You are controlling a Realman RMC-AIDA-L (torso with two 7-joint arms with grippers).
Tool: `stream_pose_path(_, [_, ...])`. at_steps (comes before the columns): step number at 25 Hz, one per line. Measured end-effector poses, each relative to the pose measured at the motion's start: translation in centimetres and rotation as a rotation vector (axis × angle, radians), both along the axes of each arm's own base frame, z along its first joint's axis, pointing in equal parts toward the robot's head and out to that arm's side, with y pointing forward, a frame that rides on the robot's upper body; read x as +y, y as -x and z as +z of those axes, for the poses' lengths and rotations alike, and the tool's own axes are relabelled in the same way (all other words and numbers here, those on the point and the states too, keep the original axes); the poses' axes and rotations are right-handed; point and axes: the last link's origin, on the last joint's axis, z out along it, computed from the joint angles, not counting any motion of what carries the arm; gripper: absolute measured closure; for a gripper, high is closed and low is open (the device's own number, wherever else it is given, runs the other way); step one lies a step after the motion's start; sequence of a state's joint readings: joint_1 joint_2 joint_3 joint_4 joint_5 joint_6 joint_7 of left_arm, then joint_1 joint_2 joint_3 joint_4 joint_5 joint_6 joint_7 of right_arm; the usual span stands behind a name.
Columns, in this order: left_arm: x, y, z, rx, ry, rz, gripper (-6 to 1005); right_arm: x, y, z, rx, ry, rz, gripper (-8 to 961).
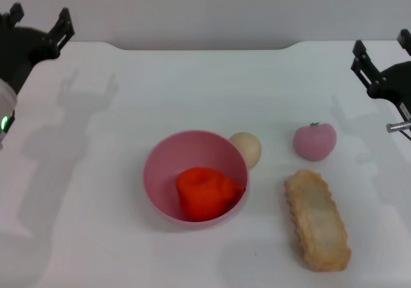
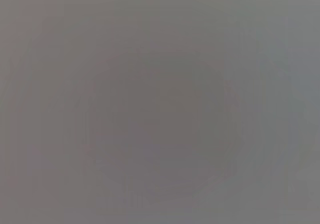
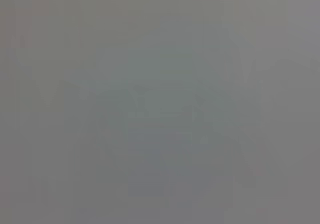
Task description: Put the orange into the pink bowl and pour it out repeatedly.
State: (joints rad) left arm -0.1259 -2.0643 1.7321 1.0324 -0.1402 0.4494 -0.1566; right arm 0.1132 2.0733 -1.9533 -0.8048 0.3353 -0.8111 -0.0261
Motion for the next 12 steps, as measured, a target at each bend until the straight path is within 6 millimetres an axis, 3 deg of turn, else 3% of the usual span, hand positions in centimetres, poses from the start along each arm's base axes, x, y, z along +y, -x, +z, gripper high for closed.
stream_pose_path(6, [-1.0, 2.7, -0.9, -0.039, -0.009, 0.046, 163, -1.2, -1.3, 1.2, 0.049, -0.103, 0.009, 167])
stream_pose_path(12, [-1.2, 3.5, -1.2, -0.046, -0.012, 0.061, 163, -1.9, -2.1, 1.7, 0.066, -0.150, 0.003, 167])
